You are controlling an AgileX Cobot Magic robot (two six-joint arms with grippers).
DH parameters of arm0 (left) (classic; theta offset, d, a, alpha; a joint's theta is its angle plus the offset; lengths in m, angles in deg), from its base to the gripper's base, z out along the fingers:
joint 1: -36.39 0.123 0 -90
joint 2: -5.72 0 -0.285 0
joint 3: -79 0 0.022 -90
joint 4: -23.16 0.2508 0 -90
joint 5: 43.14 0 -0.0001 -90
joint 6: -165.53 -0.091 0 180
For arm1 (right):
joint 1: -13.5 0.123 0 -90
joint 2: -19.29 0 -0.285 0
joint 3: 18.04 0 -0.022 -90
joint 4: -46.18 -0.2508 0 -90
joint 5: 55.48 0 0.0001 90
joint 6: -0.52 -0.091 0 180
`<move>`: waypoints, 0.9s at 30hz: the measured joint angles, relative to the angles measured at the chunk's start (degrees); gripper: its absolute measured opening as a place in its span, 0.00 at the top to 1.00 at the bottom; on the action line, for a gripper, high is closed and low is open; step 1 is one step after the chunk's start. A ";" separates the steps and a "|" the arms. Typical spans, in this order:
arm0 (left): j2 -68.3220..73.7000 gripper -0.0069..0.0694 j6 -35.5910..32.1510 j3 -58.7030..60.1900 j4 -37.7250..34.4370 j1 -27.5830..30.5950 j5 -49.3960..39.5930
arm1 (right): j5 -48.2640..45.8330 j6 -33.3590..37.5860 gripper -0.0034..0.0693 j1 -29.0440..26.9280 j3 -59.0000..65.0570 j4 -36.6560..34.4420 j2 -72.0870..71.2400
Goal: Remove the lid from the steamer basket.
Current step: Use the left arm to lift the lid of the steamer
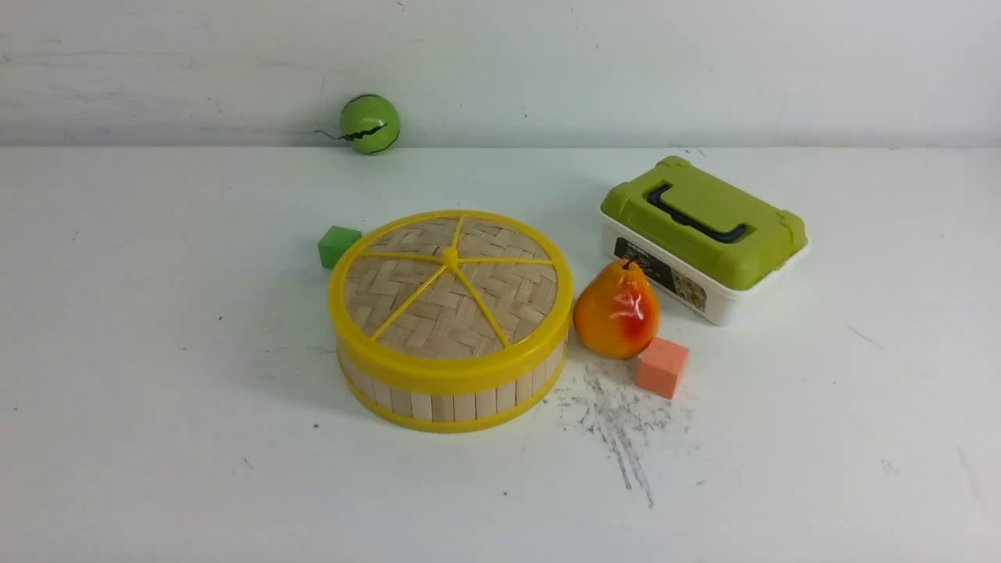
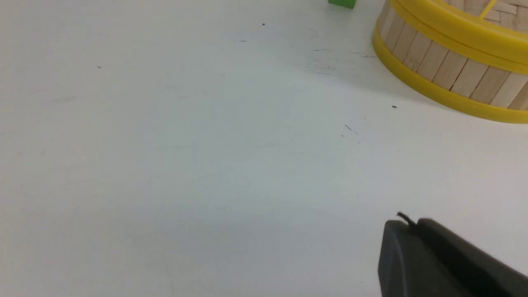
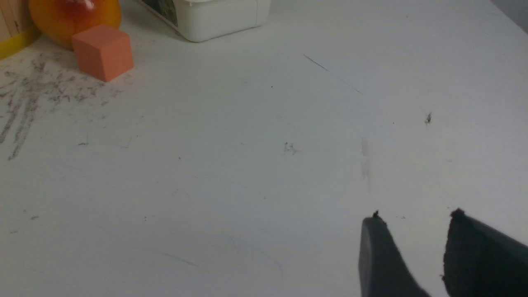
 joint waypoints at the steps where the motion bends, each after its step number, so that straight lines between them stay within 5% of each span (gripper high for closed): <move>1: 0.00 0.88 0.00 0.00 0.00 0.00 0.00 | 0.00 0.00 0.62 0.00 0.00 0.00 0.00; 27: 0.00 0.85 0.00 0.00 -0.02 0.00 0.00 | 0.00 0.00 0.62 0.00 0.00 0.00 0.00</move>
